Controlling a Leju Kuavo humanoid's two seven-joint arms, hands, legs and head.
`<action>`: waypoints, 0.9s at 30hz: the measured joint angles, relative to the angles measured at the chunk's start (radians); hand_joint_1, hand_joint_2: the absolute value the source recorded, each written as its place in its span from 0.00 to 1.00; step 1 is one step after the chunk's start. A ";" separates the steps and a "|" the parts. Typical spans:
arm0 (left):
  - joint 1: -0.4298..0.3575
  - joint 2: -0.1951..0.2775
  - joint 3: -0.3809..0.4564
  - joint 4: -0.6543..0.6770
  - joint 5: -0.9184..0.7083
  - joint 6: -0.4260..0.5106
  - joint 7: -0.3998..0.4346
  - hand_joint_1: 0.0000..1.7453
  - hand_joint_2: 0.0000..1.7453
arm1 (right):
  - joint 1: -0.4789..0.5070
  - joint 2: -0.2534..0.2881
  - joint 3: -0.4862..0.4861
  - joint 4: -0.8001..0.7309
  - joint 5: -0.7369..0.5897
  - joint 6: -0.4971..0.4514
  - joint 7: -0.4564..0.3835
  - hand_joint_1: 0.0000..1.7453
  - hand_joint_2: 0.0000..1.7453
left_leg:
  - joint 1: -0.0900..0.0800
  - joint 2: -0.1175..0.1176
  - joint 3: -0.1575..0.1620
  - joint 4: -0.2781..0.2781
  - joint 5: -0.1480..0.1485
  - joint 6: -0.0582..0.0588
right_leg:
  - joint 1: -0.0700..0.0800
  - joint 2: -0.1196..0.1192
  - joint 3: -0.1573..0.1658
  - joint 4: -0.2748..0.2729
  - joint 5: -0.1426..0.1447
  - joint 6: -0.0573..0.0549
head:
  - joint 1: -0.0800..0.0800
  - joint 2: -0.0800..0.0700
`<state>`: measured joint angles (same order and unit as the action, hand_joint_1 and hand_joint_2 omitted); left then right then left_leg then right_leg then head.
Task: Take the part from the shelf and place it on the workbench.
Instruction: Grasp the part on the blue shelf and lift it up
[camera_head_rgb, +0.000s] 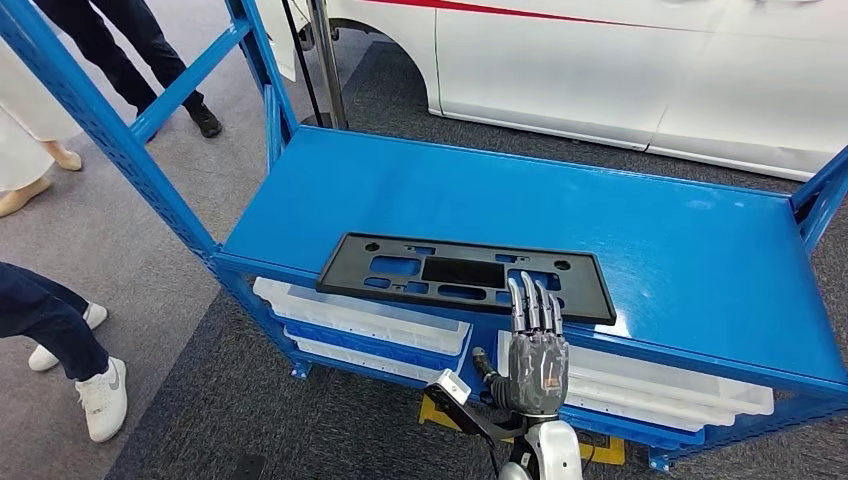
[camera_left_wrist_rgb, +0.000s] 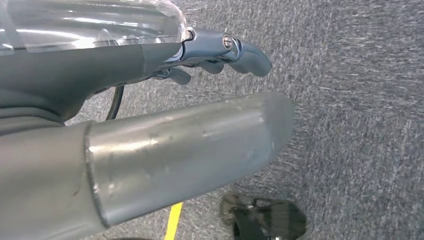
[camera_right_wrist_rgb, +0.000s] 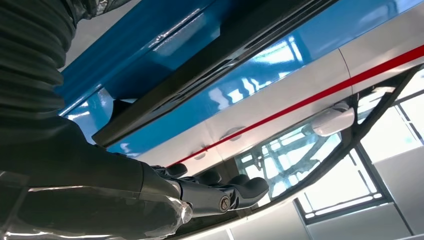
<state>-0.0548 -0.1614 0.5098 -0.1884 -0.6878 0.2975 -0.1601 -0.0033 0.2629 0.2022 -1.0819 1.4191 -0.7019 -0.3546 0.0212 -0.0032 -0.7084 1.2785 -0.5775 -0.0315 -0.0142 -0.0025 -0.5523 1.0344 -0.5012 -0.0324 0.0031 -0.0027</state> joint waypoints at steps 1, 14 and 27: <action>0.001 0.000 0.000 0.000 0.000 -0.003 0.000 0.00 0.00 | 0.000 0.000 0.002 0.002 -0.001 0.000 0.007 0.00 1.00 | 0.000 0.000 -0.005 0.021 0.000 0.001 | 0.002 0.000 -0.001 0.001 0.000 -0.001 | 0.000 0.000; -0.008 0.038 0.014 0.000 0.000 -0.184 -0.024 0.00 0.00 | -0.010 -0.004 0.022 0.035 0.009 0.000 0.066 0.00 1.00 | -0.003 0.003 0.155 -0.285 0.114 0.056 | 0.005 0.002 -0.094 0.180 -0.092 0.041 | 0.001 0.000; -0.008 0.058 0.015 0.000 -0.017 -0.199 -0.044 0.00 0.00 | -0.014 -0.006 0.027 0.059 0.016 0.000 0.098 0.00 1.00 | -0.003 -0.001 0.168 -0.231 0.045 0.009 | -0.005 0.006 -0.044 0.014 0.022 0.010 | 0.000 0.000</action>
<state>-0.0624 -0.1037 0.5251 -0.1884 -0.7046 0.0988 -0.2039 -0.0178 0.2574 0.2288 -1.0231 1.4351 -0.7023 -0.2565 0.0182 -0.0038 -0.5406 1.0478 -0.5324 -0.0229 -0.0191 0.0038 -0.5962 1.0487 -0.4792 -0.0222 0.0031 -0.0027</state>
